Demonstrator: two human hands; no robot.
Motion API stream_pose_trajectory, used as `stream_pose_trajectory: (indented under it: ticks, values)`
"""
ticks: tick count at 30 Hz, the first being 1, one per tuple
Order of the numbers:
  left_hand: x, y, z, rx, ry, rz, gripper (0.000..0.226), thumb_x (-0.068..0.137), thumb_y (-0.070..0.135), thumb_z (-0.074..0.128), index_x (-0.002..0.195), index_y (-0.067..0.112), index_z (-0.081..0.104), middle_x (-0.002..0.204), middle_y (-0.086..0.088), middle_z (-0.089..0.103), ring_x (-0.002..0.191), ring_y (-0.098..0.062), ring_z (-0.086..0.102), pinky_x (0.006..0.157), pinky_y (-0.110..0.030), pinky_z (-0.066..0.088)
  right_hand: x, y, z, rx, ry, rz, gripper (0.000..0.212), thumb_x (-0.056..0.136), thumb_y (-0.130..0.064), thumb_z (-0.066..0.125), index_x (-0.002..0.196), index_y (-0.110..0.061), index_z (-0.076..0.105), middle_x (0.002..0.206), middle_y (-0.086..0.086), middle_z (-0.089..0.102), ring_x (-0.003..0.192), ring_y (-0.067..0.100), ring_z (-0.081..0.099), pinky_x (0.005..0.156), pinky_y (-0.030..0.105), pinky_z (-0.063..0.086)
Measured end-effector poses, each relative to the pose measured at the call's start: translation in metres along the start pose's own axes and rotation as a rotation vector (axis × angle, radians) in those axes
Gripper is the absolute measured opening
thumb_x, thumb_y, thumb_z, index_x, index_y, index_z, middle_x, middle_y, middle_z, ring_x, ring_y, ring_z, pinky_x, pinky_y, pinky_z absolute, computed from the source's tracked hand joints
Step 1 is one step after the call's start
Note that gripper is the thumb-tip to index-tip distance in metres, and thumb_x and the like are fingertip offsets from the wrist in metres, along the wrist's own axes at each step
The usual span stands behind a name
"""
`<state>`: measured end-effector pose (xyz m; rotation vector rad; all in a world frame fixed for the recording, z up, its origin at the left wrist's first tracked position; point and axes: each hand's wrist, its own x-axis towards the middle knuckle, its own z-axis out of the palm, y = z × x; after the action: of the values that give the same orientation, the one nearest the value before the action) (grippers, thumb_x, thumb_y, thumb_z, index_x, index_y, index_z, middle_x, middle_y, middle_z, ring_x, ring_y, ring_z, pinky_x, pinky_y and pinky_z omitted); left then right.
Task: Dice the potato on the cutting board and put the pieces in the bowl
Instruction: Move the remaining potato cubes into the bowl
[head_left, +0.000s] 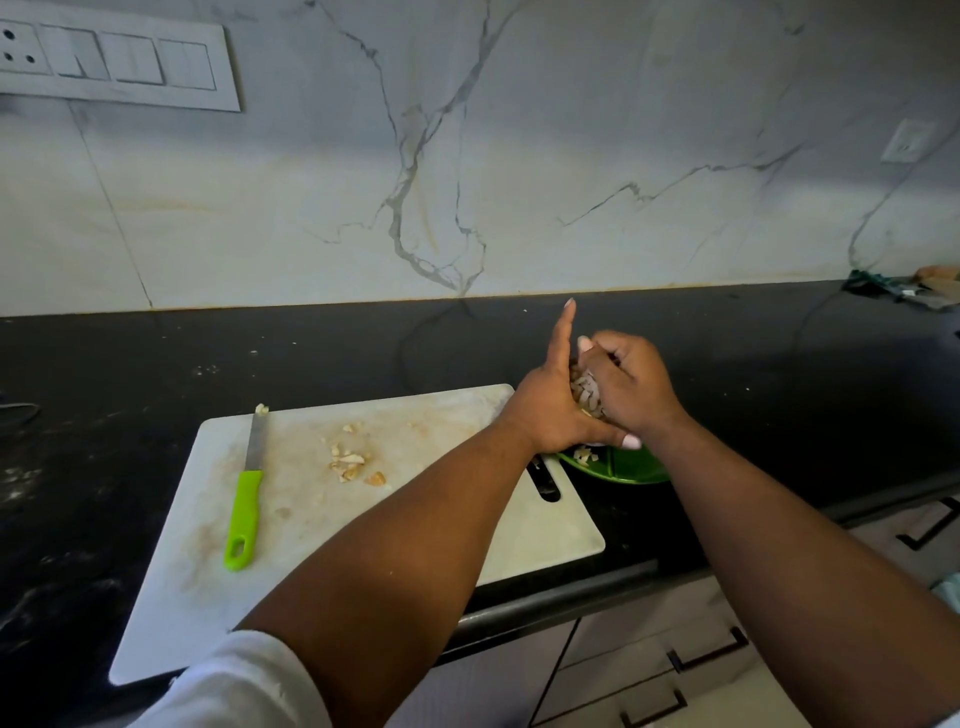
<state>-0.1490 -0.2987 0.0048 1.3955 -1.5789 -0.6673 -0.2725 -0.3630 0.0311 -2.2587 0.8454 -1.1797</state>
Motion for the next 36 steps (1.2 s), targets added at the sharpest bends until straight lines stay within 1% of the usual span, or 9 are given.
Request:
stream_pose_trajectory:
  ticks: [4, 8, 11, 15, 19, 22, 28, 31, 36]
  values:
    - [0.0, -0.001, -0.003, -0.014, -0.022, -0.016, 0.162, 0.055, 0.04, 0.103, 0.152, 0.057, -0.026, 0.159, -0.011, 0.047, 0.138, -0.024, 0.055, 0.113, -0.043, 0.048, 0.004, -0.008, 0.002, -0.008, -0.028, 0.013, 0.034, 0.102, -0.028, 0.051, 0.073, -0.016, 0.064, 0.065, 0.003, 0.062, 0.061, 0.021, 0.059, 0.052, 0.031, 0.044]
    - [0.001, 0.003, -0.003, -0.03, -0.041, -0.033, 0.16, 0.057, 0.044, 0.102, 0.156, 0.05, -0.023, 0.166, -0.008, 0.037, 0.15, -0.024, 0.04, 0.121, -0.045, 0.038, 0.01, -0.008, -0.001, 0.093, 0.026, 0.098, 0.009, 0.09, -0.027, 0.072, 0.086, -0.019, 0.072, 0.073, -0.003, 0.07, 0.07, 0.013, 0.069, 0.064, 0.028, 0.054]
    - [-0.002, 0.005, -0.003, -0.031, -0.006, -0.037, 0.154, 0.06, 0.046, 0.1, 0.158, 0.047, -0.019, 0.166, -0.006, 0.038, 0.151, -0.023, 0.038, 0.122, -0.044, 0.036, 0.014, -0.007, -0.003, 0.177, 0.118, 0.162, 0.022, 0.078, -0.032, 0.083, 0.083, -0.016, 0.069, 0.07, 0.004, 0.067, 0.065, 0.017, 0.065, 0.063, 0.032, 0.056]
    - [-0.004, 0.008, 0.001, 0.035, 0.015, -0.021, 0.147, 0.064, 0.052, 0.096, 0.16, 0.044, -0.015, 0.164, -0.007, 0.04, 0.146, -0.029, 0.046, 0.118, -0.04, 0.04, 0.012, -0.013, -0.001, 0.201, 0.117, 0.133, 0.037, 0.089, -0.039, 0.07, 0.074, -0.006, 0.064, 0.062, 0.002, 0.06, 0.058, 0.009, 0.055, 0.056, 0.022, 0.046]
    - [-0.004, 0.01, 0.0, 0.032, 0.018, -0.008, 0.143, 0.065, 0.057, 0.094, 0.16, 0.048, -0.012, 0.164, -0.005, 0.041, 0.143, -0.03, 0.05, 0.115, -0.04, 0.043, 0.012, -0.013, -0.002, 0.284, 0.151, 0.225, 0.045, 0.1, -0.042, 0.053, 0.077, -0.006, 0.066, 0.063, 0.005, 0.059, 0.061, 0.013, 0.055, 0.064, 0.027, 0.046]
    - [-0.004, 0.009, 0.001, 0.008, 0.021, -0.002, 0.127, 0.074, 0.063, 0.085, 0.16, 0.05, -0.008, 0.163, -0.006, 0.041, 0.144, -0.029, 0.048, 0.113, -0.037, 0.041, 0.013, -0.011, -0.004, 0.346, 0.189, 0.269, 0.04, 0.1, -0.037, 0.054, 0.074, -0.01, 0.067, 0.062, 0.004, 0.059, 0.061, 0.014, 0.055, 0.064, 0.03, 0.046]
    - [0.0, 0.005, 0.0, -0.175, 0.095, -0.007, 0.07, 0.102, 0.068, 0.037, 0.159, 0.054, -0.002, 0.152, -0.014, 0.054, 0.141, -0.028, 0.052, 0.118, -0.051, 0.039, 0.012, -0.02, -0.013, 0.461, 0.296, 0.257, 0.033, 0.101, -0.028, 0.054, 0.073, -0.013, 0.064, 0.061, 0.002, 0.055, 0.058, 0.01, 0.051, 0.056, 0.023, 0.044]
    - [0.002, 0.008, -0.008, -0.376, 0.259, -0.047, 0.063, 0.102, 0.07, 0.021, 0.161, 0.05, 0.013, 0.146, -0.007, 0.061, 0.142, -0.016, 0.045, 0.116, -0.04, 0.03, 0.011, -0.037, -0.016, 0.542, 0.391, 0.232, 0.033, 0.101, -0.026, 0.054, 0.071, -0.016, 0.064, 0.061, 0.001, 0.054, 0.06, 0.011, 0.049, 0.056, 0.026, 0.041]
    - [0.002, 0.027, -0.045, -0.724, 0.489, -0.089, 0.078, 0.099, 0.077, 0.015, 0.142, 0.027, 0.058, 0.126, -0.005, 0.073, 0.134, -0.022, 0.057, 0.121, -0.044, 0.034, -0.003, -0.078, -0.003, 0.557, 0.371, 0.194, 0.033, 0.099, -0.024, 0.056, 0.07, -0.011, 0.063, 0.058, 0.001, 0.051, 0.055, 0.012, 0.045, 0.054, 0.027, 0.039]
